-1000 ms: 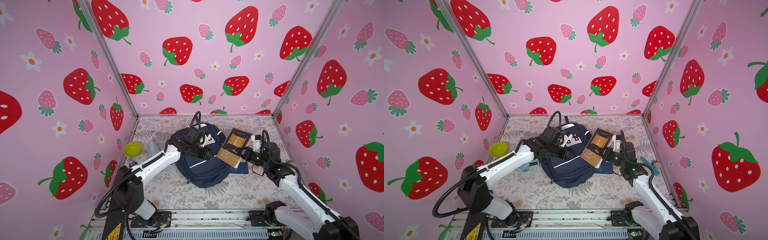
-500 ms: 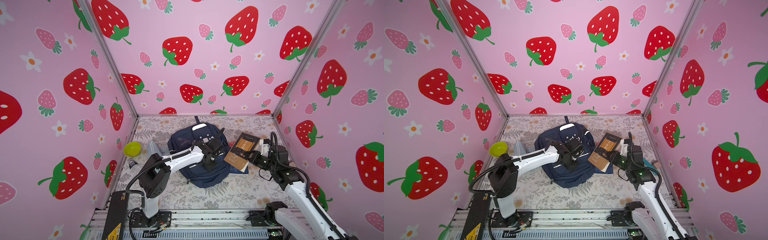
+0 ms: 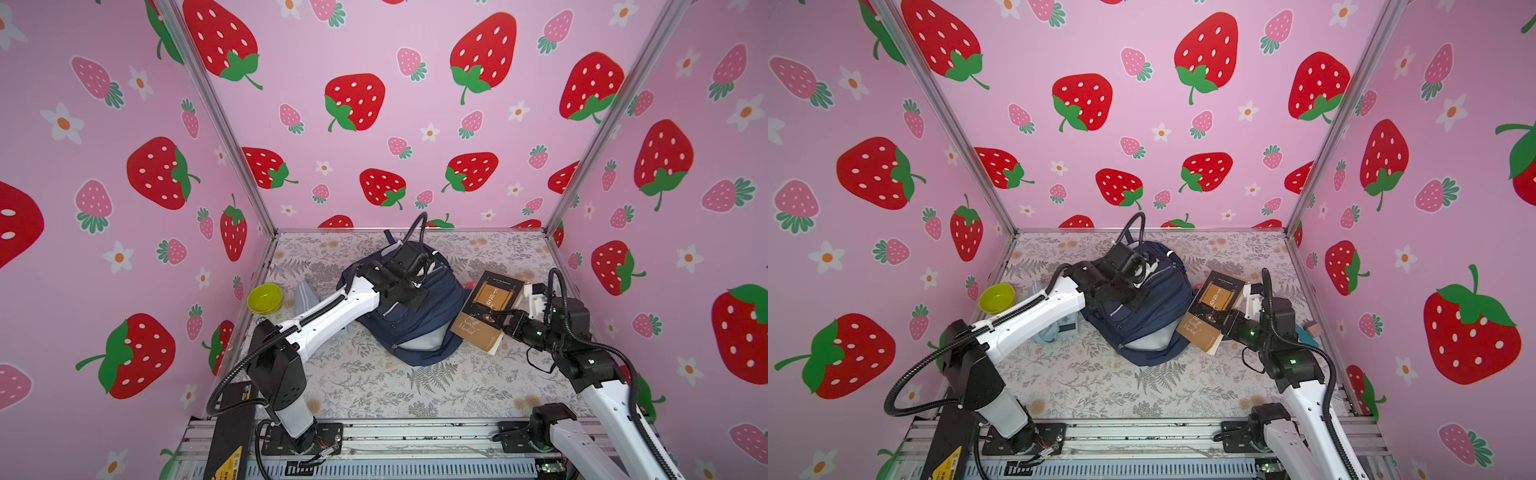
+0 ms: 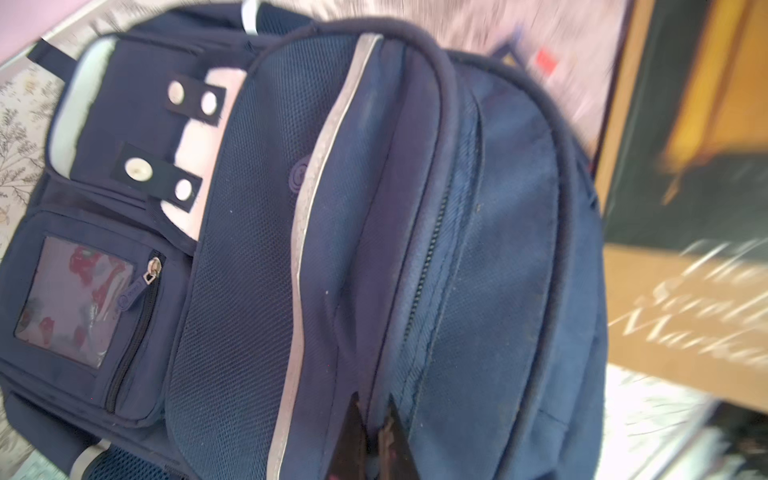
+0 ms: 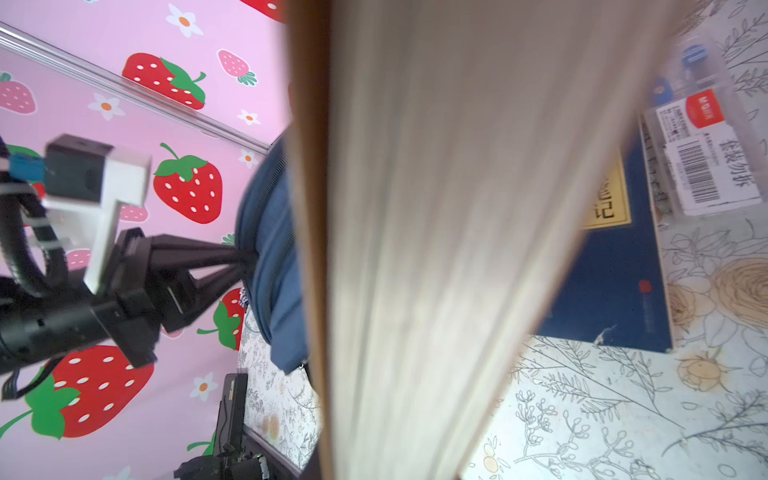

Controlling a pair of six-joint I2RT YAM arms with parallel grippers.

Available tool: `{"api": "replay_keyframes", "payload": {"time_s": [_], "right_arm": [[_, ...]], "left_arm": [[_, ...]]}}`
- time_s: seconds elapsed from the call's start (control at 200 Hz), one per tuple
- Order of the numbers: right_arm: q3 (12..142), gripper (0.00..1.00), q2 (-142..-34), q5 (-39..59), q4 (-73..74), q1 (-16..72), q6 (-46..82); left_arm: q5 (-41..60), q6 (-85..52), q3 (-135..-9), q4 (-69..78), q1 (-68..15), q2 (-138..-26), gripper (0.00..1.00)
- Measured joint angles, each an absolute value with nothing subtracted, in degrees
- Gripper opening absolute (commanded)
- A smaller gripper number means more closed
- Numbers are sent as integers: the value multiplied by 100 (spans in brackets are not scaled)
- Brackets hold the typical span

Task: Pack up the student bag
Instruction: 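Lower the brown book into the backpack opening with the right gripper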

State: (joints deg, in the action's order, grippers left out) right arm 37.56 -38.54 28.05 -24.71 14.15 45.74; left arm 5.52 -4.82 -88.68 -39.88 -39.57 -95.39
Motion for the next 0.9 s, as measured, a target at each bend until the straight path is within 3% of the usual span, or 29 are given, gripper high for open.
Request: {"api": "replay_keyframes", "payload": {"time_s": [0.135, 0.34, 0.76, 0.815, 0.9], "right_arm": [[3258, 0, -3601, 2969, -1761, 1697, 5122], [2451, 0, -3975, 2707, -399, 2849, 6086], [2541, 0, -7146, 1933, 3096, 3640, 6993], [2746, 11, -7553, 1822, 3312, 3704, 7024], [3063, 46, -8064, 1645, 3564, 3787, 7076]], "left_arm": [[1682, -910, -8643, -3330, -3356, -9351, 0], [2858, -1522, -7929, -2475, -3059, -9185, 0], [4209, -2222, -7835, -1612, -3037, -9166, 0], [4289, -2287, -7835, -1544, -3024, -9166, 0], [4372, -2386, -7824, -1437, -2982, -9166, 0]]}}
